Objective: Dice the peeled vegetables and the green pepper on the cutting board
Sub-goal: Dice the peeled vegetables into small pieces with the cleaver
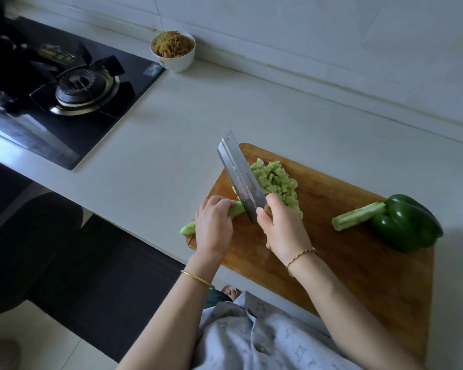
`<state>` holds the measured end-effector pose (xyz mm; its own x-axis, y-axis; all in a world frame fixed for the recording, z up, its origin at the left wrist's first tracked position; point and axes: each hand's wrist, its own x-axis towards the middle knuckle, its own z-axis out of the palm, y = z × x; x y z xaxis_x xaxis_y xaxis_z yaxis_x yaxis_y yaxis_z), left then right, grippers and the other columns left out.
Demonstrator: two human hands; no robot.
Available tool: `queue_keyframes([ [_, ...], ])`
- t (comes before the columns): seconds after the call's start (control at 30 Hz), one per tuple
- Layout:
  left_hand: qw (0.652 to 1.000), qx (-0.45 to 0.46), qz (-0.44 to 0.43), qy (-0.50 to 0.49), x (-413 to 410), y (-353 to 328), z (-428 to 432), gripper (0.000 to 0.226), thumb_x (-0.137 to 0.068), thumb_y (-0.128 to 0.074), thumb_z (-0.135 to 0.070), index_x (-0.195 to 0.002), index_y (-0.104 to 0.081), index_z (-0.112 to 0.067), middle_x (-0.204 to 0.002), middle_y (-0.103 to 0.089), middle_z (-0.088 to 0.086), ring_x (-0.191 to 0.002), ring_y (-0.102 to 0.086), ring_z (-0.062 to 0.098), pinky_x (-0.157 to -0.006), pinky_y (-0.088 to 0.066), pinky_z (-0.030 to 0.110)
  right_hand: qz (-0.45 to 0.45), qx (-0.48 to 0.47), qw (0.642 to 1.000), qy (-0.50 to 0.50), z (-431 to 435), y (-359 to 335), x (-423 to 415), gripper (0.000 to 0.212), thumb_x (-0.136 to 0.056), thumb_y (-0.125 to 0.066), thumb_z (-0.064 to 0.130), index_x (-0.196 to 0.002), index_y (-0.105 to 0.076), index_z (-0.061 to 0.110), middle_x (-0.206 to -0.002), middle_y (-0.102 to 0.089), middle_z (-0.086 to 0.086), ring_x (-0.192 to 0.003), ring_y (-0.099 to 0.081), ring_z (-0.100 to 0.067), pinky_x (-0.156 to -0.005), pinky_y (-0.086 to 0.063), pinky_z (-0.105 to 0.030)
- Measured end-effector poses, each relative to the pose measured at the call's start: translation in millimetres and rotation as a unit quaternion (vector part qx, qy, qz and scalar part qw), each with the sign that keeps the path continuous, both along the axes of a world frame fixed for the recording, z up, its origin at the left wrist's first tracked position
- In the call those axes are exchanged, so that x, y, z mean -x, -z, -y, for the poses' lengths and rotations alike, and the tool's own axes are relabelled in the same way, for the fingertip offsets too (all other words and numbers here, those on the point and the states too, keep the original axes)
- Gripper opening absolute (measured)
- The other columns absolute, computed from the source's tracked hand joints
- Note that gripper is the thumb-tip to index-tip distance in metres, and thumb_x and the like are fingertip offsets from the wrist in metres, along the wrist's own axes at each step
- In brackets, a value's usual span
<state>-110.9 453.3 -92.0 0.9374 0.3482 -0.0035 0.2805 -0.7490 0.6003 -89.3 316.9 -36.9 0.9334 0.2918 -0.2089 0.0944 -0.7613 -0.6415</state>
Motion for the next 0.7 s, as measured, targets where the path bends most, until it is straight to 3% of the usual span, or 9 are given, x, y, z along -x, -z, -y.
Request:
queue_keyframes([
  [0.33,1.0,-0.009,-0.006,0.007,-2.2,1.3,-1.0,0.025,-0.085,-0.065,-0.005,-0.108,-0.069,-0.013,-0.112,-0.062,0.002,-0.108,-0.05,0.023,-0.095,-0.039,0.038,-0.027,0.049,0.998,-0.017,-10.7,1.6,-2.2,0.017,-0.101,-0.041,0.024,-0.089,-0.036,0.013,-0.075,-0.055,-0.008,-0.067,-0.061,-0.03,-0.059,-0.056,-0.049],
  [0.53,1.0,-0.003,-0.014,0.003,-2.9,-1.3,-2.8,0.019,-0.086,-0.062,-0.006,-0.104,-0.066,-0.013,-0.111,-0.063,0.003,-0.106,-0.051,0.021,-0.095,-0.043,0.039,0.018,0.036,0.999,-0.009,-9.9,5.9,4.3,0.016,-0.101,-0.043,0.024,-0.089,-0.036,0.014,-0.067,-0.046,0.003,-0.061,-0.057,-0.024,-0.055,-0.054,-0.043],
  [0.7,1.0,0.003,-0.017,-0.004,-4.5,-0.2,-3.0,0.017,-0.083,-0.063,-0.005,-0.097,-0.066,-0.013,-0.106,-0.063,0.002,-0.104,-0.052,0.022,-0.091,-0.044,0.038,0.044,0.021,0.999,-0.002,-6.7,1.1,4.6,0.015,-0.101,-0.043,0.024,-0.092,-0.04,0.012,-0.074,-0.058,-0.008,-0.062,-0.06,-0.027,-0.053,-0.054,-0.045],
])
